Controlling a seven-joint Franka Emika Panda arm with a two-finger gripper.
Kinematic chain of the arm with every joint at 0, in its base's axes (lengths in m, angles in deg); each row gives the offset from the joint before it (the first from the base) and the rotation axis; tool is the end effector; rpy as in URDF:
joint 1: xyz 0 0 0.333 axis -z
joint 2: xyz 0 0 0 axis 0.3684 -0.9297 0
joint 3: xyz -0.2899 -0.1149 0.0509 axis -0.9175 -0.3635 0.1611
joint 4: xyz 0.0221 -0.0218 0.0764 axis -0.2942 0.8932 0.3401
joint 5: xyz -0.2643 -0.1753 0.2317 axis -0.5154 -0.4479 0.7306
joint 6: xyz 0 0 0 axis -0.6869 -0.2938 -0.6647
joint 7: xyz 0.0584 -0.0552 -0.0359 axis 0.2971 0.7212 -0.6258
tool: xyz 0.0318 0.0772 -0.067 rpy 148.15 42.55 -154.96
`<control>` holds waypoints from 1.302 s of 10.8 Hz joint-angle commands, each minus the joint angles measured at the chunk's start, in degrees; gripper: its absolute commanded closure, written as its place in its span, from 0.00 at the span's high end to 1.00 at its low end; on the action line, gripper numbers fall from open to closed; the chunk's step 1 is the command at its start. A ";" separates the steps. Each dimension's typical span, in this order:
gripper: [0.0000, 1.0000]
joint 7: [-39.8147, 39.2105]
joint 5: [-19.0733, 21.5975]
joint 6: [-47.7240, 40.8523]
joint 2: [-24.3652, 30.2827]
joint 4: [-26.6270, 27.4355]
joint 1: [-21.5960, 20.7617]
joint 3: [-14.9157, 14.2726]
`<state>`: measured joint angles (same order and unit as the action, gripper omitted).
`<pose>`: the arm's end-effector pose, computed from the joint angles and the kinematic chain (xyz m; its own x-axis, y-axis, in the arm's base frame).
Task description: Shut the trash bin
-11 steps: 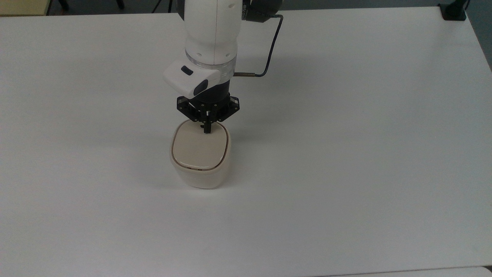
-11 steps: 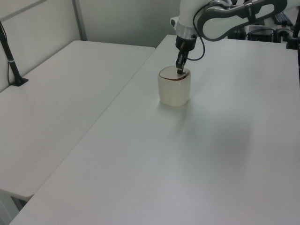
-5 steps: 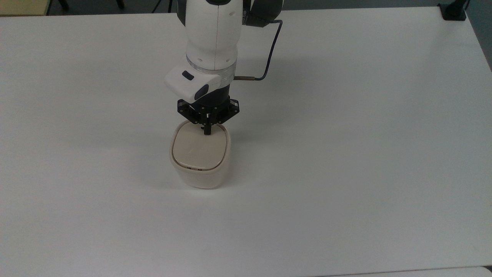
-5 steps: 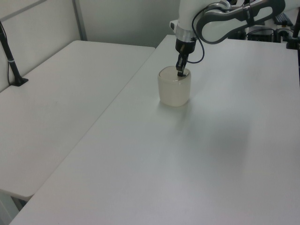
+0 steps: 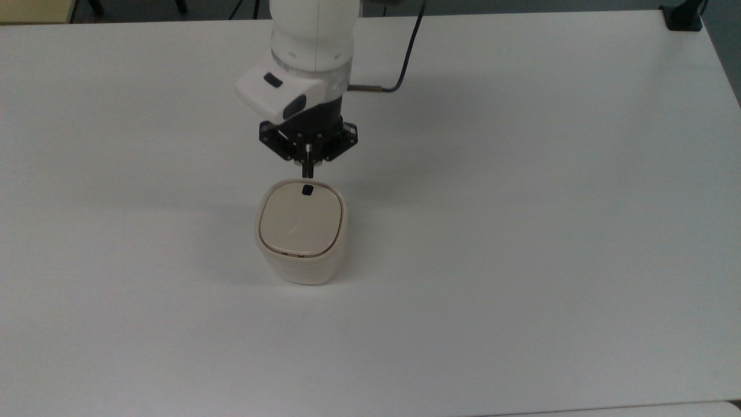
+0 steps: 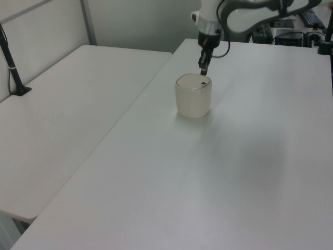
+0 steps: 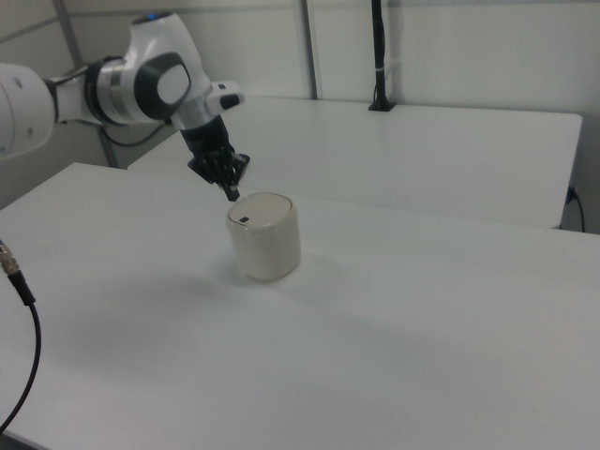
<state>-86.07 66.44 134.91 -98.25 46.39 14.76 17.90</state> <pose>0.6677 0.0494 0.4980 0.9835 0.0922 0.1555 0.0734 -0.9898 0.1221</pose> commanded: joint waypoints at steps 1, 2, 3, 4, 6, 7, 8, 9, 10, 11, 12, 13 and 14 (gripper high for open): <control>0.05 -0.25 2.61 -11.88 9.49 1.62 -0.96 -0.21; 0.07 -0.25 2.70 -14.53 12.04 2.05 -0.88 -0.21; 0.09 -0.17 2.79 -17.34 13.90 2.40 -0.44 -0.30; 0.14 -0.16 2.88 -19.63 15.48 2.50 -0.26 -0.30; 0.30 -0.16 4.97 -22.28 17.60 3.11 1.31 -0.30; 0.60 -0.16 5.68 -23.07 17.95 3.11 3.15 -0.12; 0.75 -0.34 5.78 -23.34 18.04 3.02 3.43 -0.12; 1.00 -0.34 5.69 -23.34 18.04 3.02 3.34 -0.12; 1.00 -0.34 5.51 -23.25 18.04 3.02 3.34 -0.12; 1.00 -0.43 5.34 -23.25 17.96 3.11 3.26 -0.12; 1.00 -0.60 5.16 -23.08 17.87 3.20 3.17 -0.12; 1.00 -0.60 5.07 -22.73 17.78 3.20 3.17 -0.21; 1.00 -0.60 5.07 -22.55 17.78 3.20 3.17 -0.12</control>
<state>-86.00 71.16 112.27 -81.73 48.16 18.24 17.86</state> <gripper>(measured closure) 0.000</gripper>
